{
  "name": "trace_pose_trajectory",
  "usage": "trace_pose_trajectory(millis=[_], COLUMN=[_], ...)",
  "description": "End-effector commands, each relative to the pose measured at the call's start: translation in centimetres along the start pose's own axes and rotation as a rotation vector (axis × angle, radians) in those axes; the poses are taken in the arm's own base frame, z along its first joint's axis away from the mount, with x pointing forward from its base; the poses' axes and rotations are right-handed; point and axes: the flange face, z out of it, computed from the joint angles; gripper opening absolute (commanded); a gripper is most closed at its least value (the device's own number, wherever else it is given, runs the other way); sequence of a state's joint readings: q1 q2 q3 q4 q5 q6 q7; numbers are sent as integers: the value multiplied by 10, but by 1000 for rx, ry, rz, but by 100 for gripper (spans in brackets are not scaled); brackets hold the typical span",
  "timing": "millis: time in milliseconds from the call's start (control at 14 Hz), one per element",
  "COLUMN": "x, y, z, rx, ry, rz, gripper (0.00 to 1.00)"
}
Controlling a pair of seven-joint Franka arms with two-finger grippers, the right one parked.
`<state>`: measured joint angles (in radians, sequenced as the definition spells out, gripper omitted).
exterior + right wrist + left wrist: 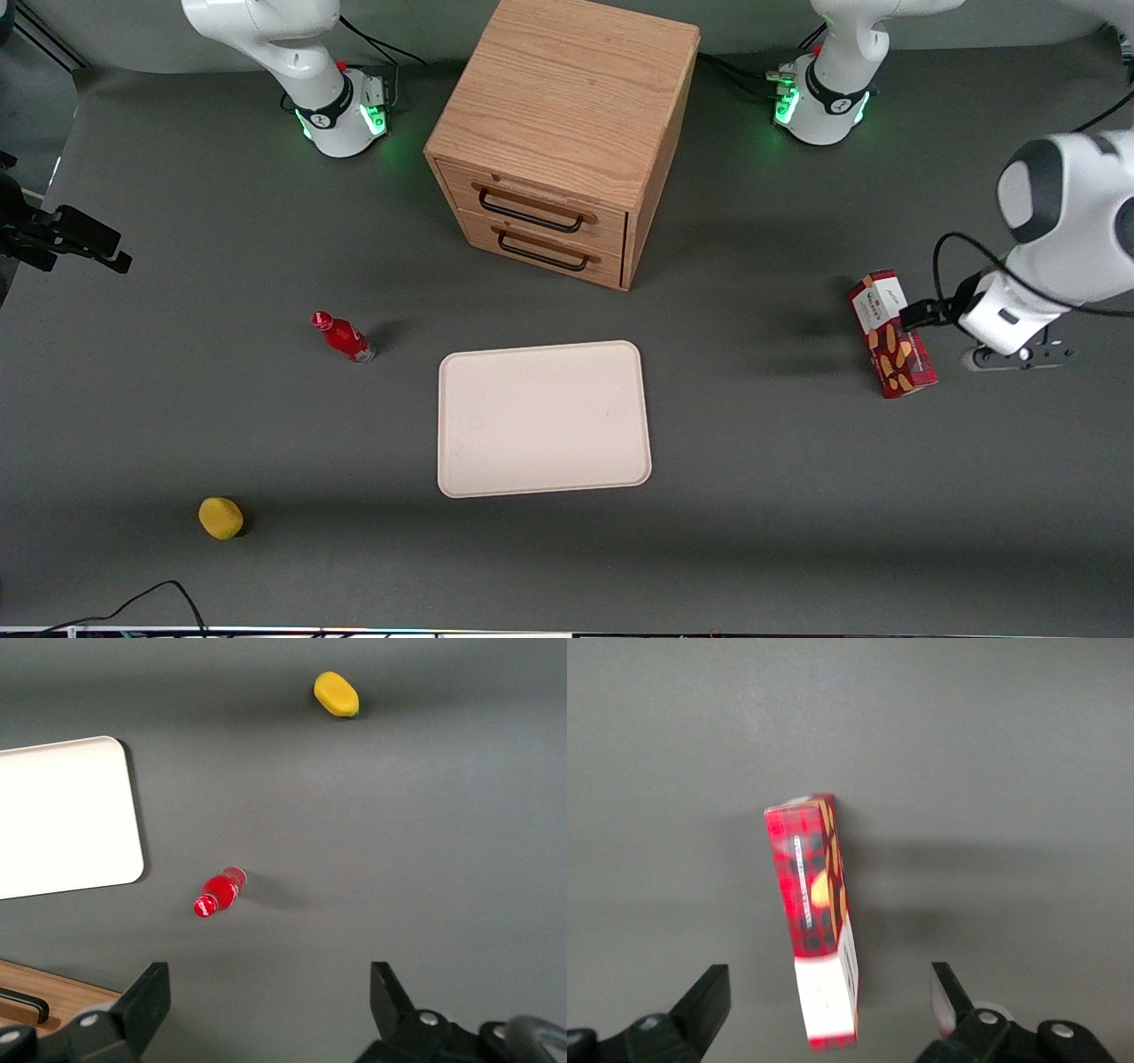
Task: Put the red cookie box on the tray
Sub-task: 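Lower the open left gripper over the red shortbread box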
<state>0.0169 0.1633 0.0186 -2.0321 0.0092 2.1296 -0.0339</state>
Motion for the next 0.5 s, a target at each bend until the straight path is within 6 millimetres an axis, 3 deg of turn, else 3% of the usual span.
trace_pose_trajectory(millis=[0, 214, 429], x=[-15, -35, -47], y=[-6, -11, -14], z=[43, 87, 114], rx=[-14, -13, -11], ry=[74, 154, 183], rz=[-20, -28, -30], gripper=[100, 100, 100])
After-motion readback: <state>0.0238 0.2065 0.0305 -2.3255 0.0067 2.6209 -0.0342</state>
